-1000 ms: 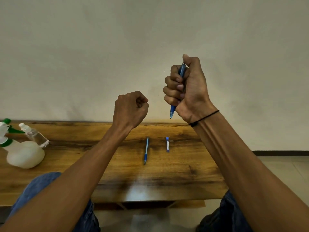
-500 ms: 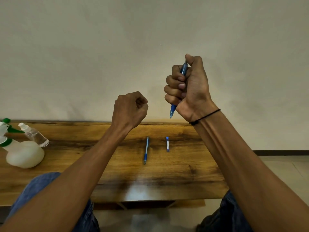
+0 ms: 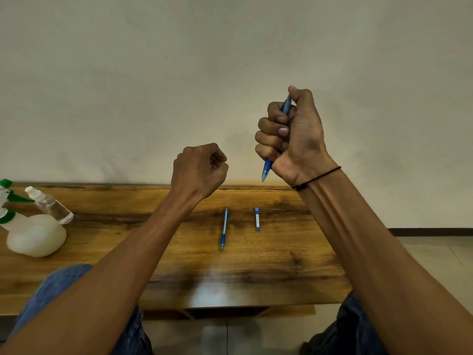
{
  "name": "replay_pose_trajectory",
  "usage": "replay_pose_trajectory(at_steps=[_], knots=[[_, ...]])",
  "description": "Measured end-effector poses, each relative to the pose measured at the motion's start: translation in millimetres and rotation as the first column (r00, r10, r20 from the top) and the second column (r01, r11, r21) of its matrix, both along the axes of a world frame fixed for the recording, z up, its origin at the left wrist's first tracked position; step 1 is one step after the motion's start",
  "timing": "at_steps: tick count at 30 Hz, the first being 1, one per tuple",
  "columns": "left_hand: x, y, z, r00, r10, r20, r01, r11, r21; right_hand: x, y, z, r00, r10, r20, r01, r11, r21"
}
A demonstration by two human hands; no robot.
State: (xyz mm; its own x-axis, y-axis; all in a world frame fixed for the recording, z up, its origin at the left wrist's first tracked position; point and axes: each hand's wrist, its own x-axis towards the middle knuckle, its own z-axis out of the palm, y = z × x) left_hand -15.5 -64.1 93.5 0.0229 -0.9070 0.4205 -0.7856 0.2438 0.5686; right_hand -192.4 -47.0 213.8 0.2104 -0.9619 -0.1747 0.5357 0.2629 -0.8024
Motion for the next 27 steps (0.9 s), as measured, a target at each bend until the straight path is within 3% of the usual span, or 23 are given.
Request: replay_pose_trajectory(at_steps=[16, 27], knots=[[2.0, -1.8, -6.3, 1.0, 0.004, 0.005, -0.004, 1.0, 0.03, -1.3, -9.0, -7.1, 0.987, -0.075, 0.141, 0.058, 0.991, 0.121], [-6.3, -0.4, -13.2, 1.0, -0.006, 0.014, 0.005, 0.999, 0.043, -9.3, -13.6, -17.0, 0.985, -0.09, 0.145, 0.068, 0.987, 0.148]])
